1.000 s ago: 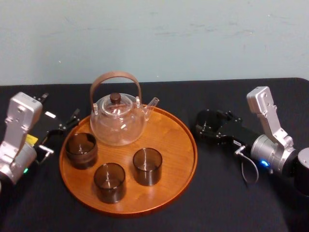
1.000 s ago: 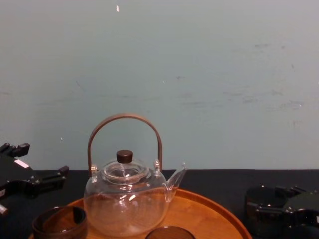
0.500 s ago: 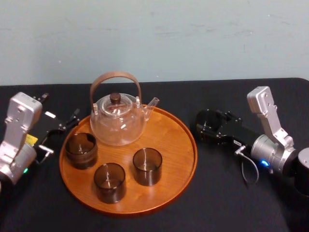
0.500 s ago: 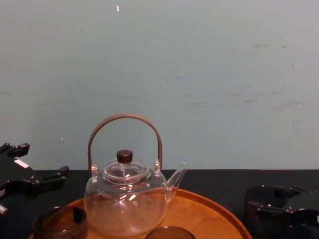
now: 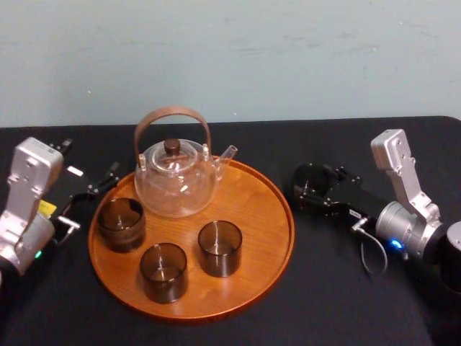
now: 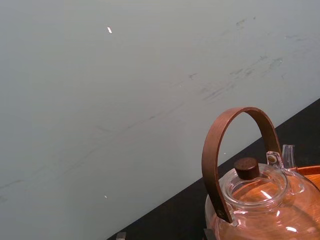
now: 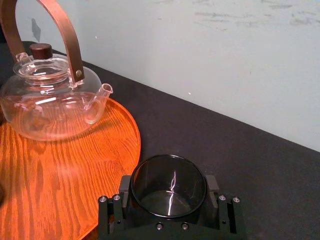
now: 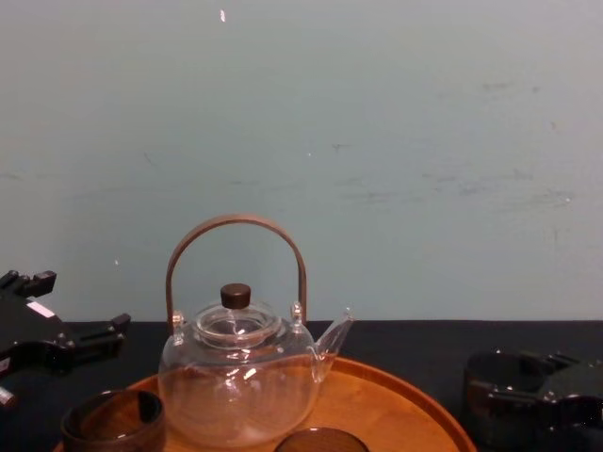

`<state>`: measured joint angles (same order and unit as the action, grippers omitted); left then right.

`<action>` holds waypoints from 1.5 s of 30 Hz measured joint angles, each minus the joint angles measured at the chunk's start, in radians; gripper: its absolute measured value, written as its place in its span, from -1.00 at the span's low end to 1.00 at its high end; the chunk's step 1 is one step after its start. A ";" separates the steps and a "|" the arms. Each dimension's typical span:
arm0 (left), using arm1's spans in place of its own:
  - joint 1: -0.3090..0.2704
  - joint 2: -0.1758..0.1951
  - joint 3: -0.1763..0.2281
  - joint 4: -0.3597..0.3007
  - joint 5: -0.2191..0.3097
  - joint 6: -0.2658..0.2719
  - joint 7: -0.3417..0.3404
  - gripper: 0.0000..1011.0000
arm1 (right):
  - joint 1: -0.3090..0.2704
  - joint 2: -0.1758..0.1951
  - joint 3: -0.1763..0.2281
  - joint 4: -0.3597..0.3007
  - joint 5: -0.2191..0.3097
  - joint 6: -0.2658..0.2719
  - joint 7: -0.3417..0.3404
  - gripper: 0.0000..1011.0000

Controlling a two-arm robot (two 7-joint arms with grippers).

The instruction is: Pick up the glass from the table and place it on the tray.

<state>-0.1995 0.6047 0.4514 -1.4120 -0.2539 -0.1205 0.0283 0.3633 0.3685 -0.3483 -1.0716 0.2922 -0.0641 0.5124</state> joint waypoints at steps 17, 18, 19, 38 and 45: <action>0.000 0.000 0.000 0.000 0.000 0.000 0.000 0.98 | -0.051 0.048 -0.010 -0.157 -0.020 0.003 -0.005 0.79; 0.000 0.000 0.000 0.000 0.000 0.000 0.000 0.98 | -0.051 0.048 -0.010 -0.157 -0.020 0.003 -0.005 0.79; 0.000 0.000 0.000 0.000 0.000 0.000 0.000 0.98 | -0.053 0.050 -0.015 -0.168 -0.023 0.003 0.000 0.79; 0.000 0.000 0.000 0.000 0.000 0.000 0.000 0.98 | 0.028 -0.002 -0.098 -0.099 -0.032 -0.043 0.072 0.79; 0.000 0.000 0.000 0.000 0.000 0.000 0.000 0.98 | 0.058 -0.022 -0.119 -0.058 -0.026 -0.057 0.089 0.79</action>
<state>-0.1996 0.6047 0.4514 -1.4120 -0.2539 -0.1205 0.0283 0.4213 0.3461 -0.4670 -1.1298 0.2660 -0.1211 0.6017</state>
